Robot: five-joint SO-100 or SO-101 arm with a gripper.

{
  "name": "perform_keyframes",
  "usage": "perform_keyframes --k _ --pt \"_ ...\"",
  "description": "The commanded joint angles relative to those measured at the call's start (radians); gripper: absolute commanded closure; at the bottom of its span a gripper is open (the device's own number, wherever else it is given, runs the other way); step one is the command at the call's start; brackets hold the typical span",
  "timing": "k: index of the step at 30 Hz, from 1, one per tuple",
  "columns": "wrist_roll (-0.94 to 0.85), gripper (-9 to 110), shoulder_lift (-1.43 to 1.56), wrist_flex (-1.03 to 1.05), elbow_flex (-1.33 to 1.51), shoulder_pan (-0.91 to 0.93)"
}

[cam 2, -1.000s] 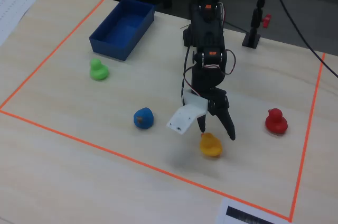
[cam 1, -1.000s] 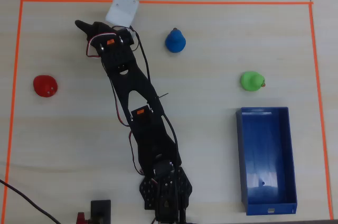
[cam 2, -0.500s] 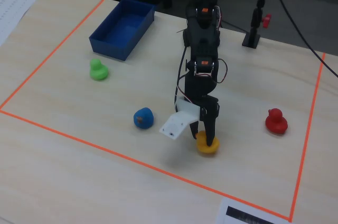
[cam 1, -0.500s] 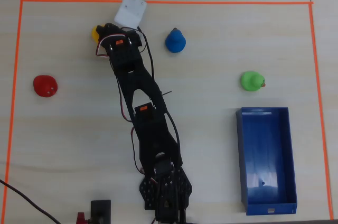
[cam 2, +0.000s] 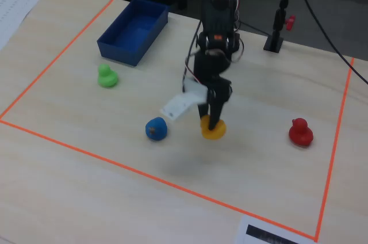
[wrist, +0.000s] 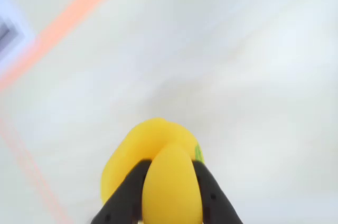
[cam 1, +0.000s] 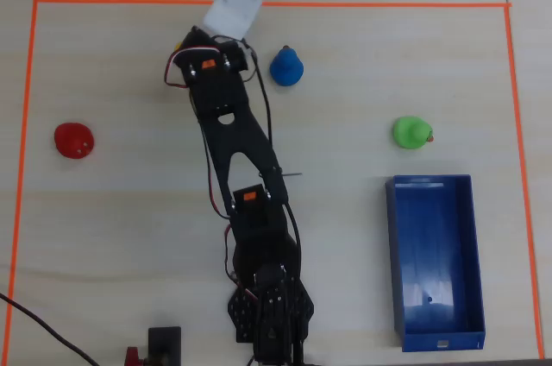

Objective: Grasp yellow duck and put it into box.

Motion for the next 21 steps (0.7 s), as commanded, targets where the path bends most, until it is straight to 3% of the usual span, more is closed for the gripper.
perform_keyframes --k 1,5,10,14,21 --pt "-0.055 102 0.431 0.060 -0.107 0.336" --pt "-0.216 101 0.624 -0.015 -0.028 0.830" --pt "-0.477 101 0.790 -0.265 0.419 1.273" --pt "-0.600 101 0.891 -0.430 0.723 1.456" --pt "-0.684 101 0.992 -0.261 0.853 1.580"
